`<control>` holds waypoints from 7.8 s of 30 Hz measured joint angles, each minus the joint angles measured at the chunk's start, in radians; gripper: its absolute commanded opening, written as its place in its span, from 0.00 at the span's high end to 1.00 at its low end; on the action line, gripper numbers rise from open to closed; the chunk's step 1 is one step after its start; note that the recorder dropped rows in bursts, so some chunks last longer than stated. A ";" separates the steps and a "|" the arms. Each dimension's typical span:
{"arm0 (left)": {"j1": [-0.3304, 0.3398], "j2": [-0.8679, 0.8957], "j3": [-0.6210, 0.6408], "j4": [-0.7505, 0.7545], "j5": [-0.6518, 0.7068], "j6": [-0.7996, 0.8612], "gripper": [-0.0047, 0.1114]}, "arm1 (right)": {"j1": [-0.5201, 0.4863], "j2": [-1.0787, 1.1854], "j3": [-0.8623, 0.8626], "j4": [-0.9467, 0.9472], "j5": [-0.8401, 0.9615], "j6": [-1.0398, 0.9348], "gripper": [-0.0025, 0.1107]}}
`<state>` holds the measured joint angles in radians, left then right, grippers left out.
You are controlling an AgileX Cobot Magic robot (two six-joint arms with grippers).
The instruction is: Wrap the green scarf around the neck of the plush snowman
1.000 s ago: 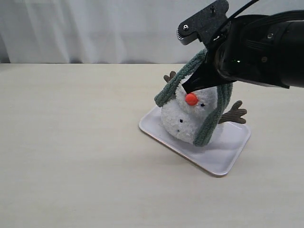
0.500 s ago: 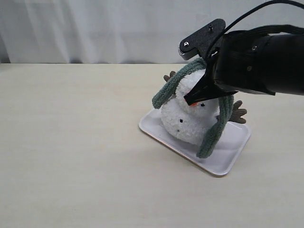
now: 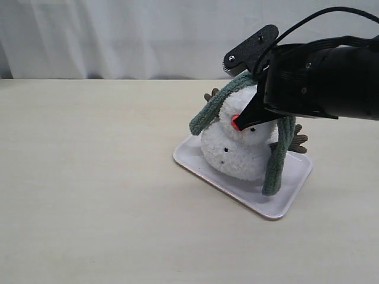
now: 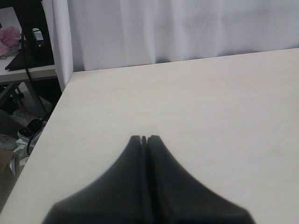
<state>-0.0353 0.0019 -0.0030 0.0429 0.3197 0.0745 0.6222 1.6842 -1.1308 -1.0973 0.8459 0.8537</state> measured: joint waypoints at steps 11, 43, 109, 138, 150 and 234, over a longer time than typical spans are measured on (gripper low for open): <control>0.000 0.000 0.000 0.000 0.000 0.000 0.96 | -0.001 0.000 -0.047 -0.009 -0.140 0.023 0.94; 0.000 0.000 0.000 0.000 0.000 0.000 0.96 | 0.136 -0.162 -0.049 0.035 -0.113 -0.060 0.94; 0.000 0.000 0.000 0.000 0.000 0.000 0.96 | -0.093 -0.231 -0.098 0.638 0.012 -0.352 0.65; 0.000 0.000 0.000 0.000 0.000 0.000 0.96 | -0.133 -0.382 0.422 0.436 -0.554 -0.176 0.58; 0.000 0.000 0.000 0.000 0.000 0.000 0.96 | -0.191 -0.269 0.422 0.362 -0.568 -0.079 0.45; 0.000 0.000 0.000 0.000 0.000 0.000 0.96 | -0.211 0.126 -0.261 0.528 -0.119 -0.509 0.56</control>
<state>-0.0353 0.0019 -0.0030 0.0429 0.3197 0.0745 0.4114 1.8104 -1.3919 -0.5698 0.7266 0.3444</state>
